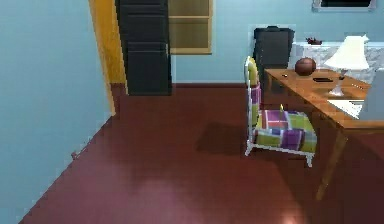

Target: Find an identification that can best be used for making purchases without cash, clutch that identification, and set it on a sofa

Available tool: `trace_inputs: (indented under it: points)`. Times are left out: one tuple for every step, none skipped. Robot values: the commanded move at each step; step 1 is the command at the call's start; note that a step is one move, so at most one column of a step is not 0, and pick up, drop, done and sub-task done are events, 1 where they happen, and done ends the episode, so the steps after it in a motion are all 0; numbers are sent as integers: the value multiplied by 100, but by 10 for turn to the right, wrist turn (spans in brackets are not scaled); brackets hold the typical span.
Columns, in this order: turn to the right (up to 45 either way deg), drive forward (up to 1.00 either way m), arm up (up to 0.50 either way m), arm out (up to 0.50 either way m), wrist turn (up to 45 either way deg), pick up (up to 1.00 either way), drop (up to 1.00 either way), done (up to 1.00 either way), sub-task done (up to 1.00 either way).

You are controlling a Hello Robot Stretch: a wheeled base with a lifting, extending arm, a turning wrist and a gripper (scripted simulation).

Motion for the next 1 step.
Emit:
trace_inputs:
  points:
    - [-360,0,0,0,0,0,0,0,0]
